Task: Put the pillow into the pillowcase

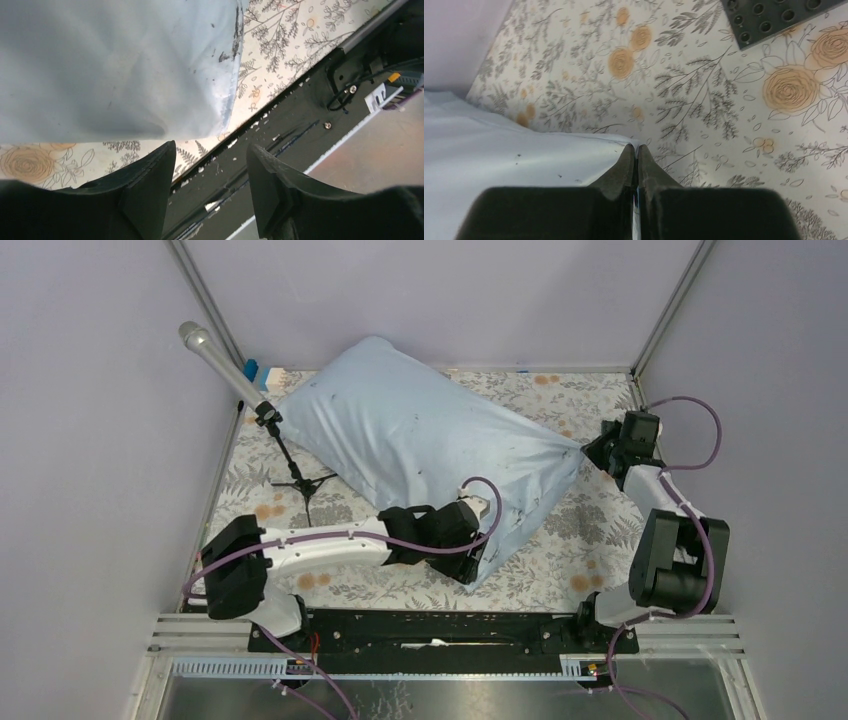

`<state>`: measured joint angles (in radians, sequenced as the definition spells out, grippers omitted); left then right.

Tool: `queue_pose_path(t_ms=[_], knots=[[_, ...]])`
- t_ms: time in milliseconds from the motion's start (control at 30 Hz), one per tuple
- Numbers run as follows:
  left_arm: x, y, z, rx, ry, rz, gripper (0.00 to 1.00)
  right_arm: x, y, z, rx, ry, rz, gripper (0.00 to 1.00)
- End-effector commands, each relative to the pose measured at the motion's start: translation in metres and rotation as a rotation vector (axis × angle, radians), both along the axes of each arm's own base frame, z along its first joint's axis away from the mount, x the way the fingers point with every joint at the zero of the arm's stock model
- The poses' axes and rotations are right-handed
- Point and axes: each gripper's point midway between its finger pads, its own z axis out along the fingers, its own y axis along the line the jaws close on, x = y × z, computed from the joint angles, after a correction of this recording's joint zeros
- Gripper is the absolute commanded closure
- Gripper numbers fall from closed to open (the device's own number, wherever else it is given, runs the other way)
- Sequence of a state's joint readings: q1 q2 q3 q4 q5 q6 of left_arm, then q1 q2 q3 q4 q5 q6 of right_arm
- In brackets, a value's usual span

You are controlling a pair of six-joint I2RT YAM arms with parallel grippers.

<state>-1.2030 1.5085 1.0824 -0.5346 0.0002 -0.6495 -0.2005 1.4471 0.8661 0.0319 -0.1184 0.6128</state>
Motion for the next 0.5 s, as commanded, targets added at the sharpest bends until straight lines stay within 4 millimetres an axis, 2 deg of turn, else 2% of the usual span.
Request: queue_pose_path(t_ms=[0, 133, 233, 267, 300, 433, 467], knots=[[0.009, -0.019, -0.008, -0.017, -0.059, 0.009, 0.41, 0.010, -0.033, -0.019, -0.048, 0.069, -0.070, 1.00], [0.006, -0.032, -0.018, -0.017, -0.046, -0.016, 0.41, 0.024, -0.043, -0.034, -0.018, 0.101, -0.073, 1.00], [0.004, -0.042, -0.002, -0.051, -0.064, -0.030, 0.40, 0.029, -0.048, -0.040, 0.007, 0.141, -0.076, 1.00], [0.004, -0.044, 0.006, -0.064, -0.074, -0.028, 0.34, 0.032, -0.050, -0.039, 0.006, 0.146, -0.077, 0.93], [0.005, -0.045, 0.016, -0.082, -0.083, -0.026, 0.29, 0.033, -0.052, -0.035, 0.001, 0.148, -0.076, 0.82], [0.012, -0.041, 0.062, -0.156, -0.148, -0.004, 0.26, 0.033, -0.054, 0.001, -0.030, 0.105, -0.070, 0.44], [0.014, -0.039, 0.075, -0.176, -0.165, -0.001, 0.19, 0.033, -0.053, 0.016, -0.039, 0.085, -0.060, 0.09]])
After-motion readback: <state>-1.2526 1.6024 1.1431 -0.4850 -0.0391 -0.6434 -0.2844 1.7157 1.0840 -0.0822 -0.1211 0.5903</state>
